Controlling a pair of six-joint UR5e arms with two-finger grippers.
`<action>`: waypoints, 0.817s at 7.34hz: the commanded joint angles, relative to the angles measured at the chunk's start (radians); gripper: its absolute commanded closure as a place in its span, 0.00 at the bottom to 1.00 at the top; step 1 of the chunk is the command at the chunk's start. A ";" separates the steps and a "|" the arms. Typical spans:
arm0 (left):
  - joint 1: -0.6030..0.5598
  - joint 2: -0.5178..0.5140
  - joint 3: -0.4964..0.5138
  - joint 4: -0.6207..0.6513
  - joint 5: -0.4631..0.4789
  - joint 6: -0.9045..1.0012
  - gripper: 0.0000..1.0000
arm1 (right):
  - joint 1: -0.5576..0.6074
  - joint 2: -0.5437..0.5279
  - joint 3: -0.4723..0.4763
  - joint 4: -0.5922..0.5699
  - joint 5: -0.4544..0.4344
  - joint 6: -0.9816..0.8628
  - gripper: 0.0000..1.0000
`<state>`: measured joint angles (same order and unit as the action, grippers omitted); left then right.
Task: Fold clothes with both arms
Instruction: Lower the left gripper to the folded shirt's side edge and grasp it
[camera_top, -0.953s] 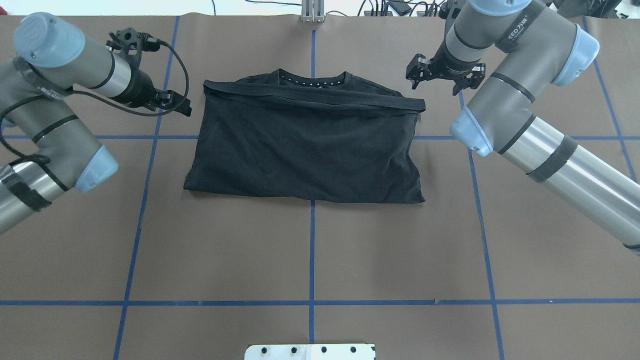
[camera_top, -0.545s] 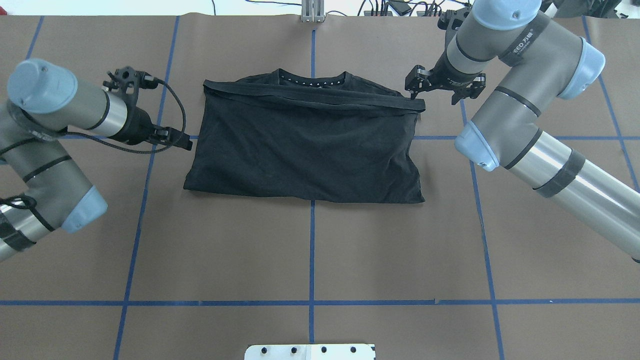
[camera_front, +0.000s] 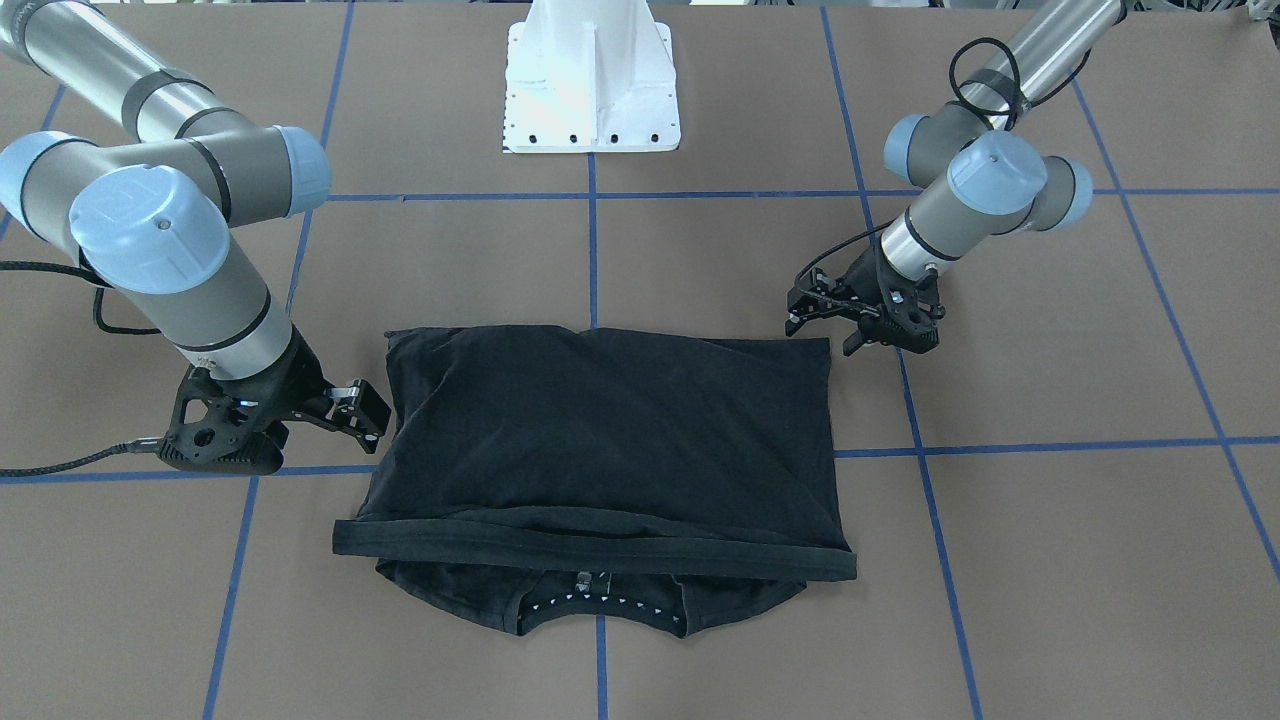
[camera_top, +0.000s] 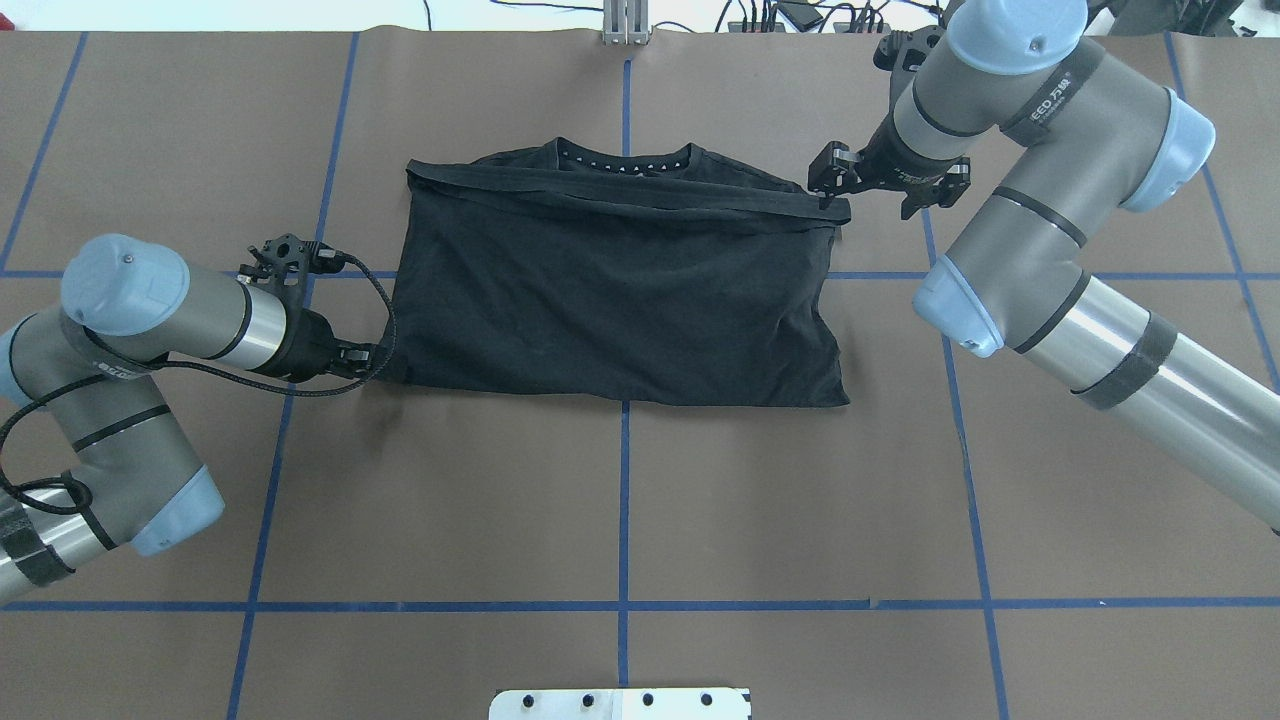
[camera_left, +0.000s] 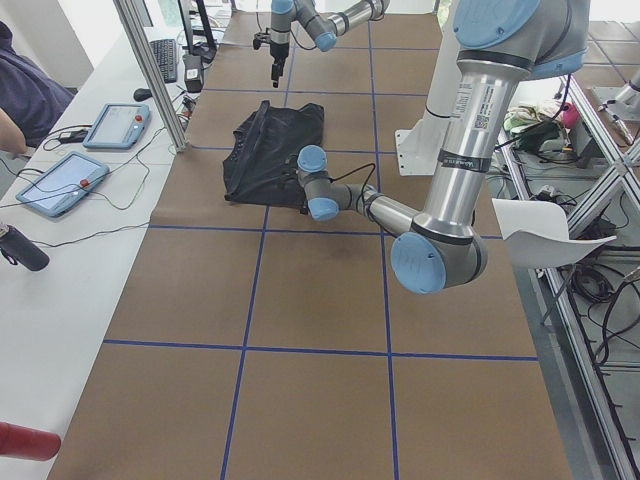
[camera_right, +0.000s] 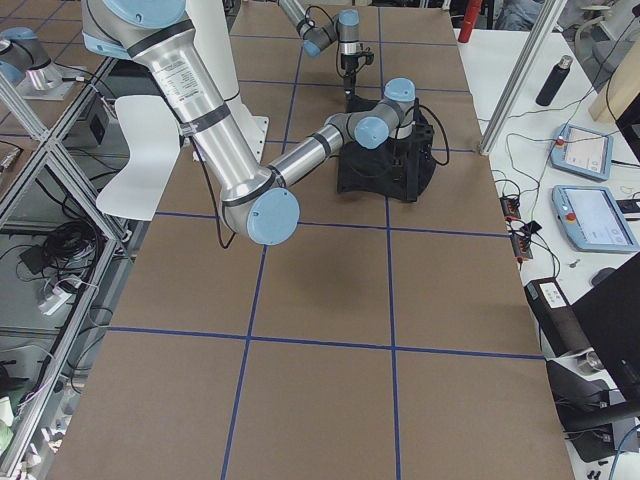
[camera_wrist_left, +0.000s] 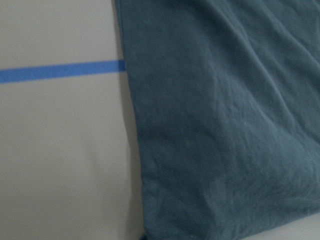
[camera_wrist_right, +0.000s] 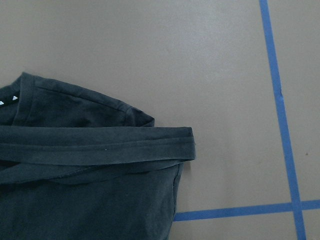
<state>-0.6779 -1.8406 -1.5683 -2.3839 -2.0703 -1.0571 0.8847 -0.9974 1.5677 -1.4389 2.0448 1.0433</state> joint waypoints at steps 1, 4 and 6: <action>0.006 0.000 0.002 -0.001 0.006 -0.006 0.43 | -0.001 -0.001 0.005 0.000 0.000 0.004 0.00; 0.006 -0.003 -0.002 -0.001 0.002 -0.017 1.00 | -0.001 -0.001 0.009 0.000 0.000 0.006 0.00; 0.001 0.004 -0.016 0.002 -0.001 -0.015 1.00 | -0.007 -0.003 0.011 0.000 -0.002 0.006 0.00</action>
<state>-0.6736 -1.8405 -1.5749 -2.3840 -2.0683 -1.0728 0.8812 -0.9988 1.5776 -1.4389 2.0445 1.0491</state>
